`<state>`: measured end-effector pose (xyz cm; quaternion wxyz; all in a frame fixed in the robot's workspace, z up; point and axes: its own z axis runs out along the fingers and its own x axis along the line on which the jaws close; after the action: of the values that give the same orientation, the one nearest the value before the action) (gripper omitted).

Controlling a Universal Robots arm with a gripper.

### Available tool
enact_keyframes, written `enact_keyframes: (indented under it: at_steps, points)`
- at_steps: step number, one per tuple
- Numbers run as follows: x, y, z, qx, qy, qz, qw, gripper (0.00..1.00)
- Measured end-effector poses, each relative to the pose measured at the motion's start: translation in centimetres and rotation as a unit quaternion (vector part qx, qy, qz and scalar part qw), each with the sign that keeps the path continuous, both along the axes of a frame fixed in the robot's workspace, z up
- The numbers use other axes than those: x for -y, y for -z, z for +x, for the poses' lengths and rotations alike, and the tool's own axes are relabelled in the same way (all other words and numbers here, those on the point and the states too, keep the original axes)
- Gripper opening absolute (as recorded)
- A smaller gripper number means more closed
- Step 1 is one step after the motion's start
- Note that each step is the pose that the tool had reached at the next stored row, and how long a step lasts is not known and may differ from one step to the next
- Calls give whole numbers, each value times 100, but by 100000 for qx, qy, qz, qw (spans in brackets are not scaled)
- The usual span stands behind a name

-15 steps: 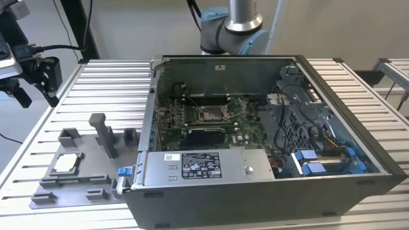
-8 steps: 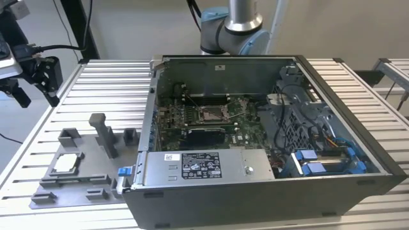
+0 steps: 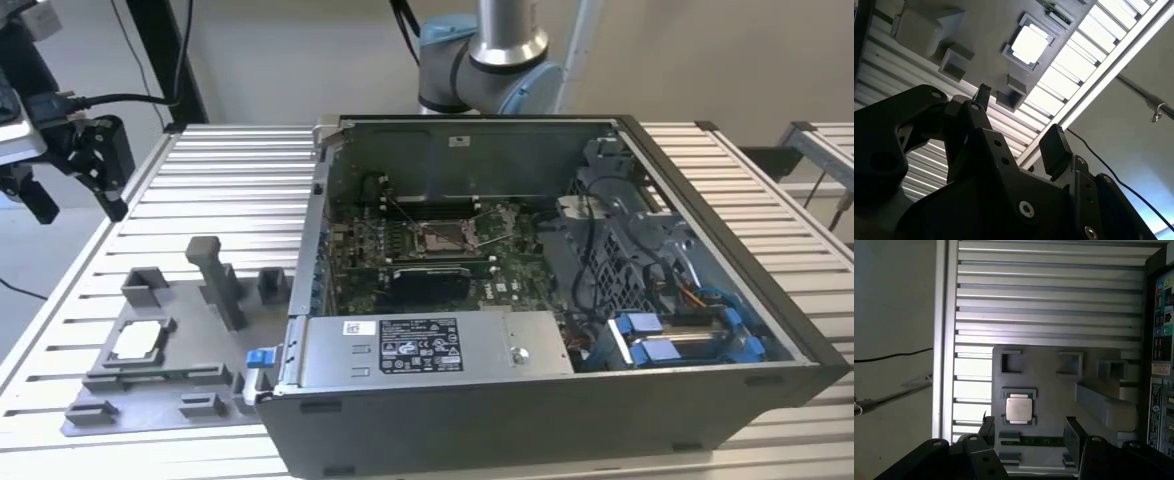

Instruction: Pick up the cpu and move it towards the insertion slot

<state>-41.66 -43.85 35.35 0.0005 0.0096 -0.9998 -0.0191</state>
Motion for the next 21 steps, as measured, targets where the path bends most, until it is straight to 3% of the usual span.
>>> enact_keyframes:
  at_steps: [11, 21]
  points:
    - [0, 20, -1, 27, -2, 6, 100000, 100]
    - [0, 185, -3, 12, 1, 3, 100000, 100]
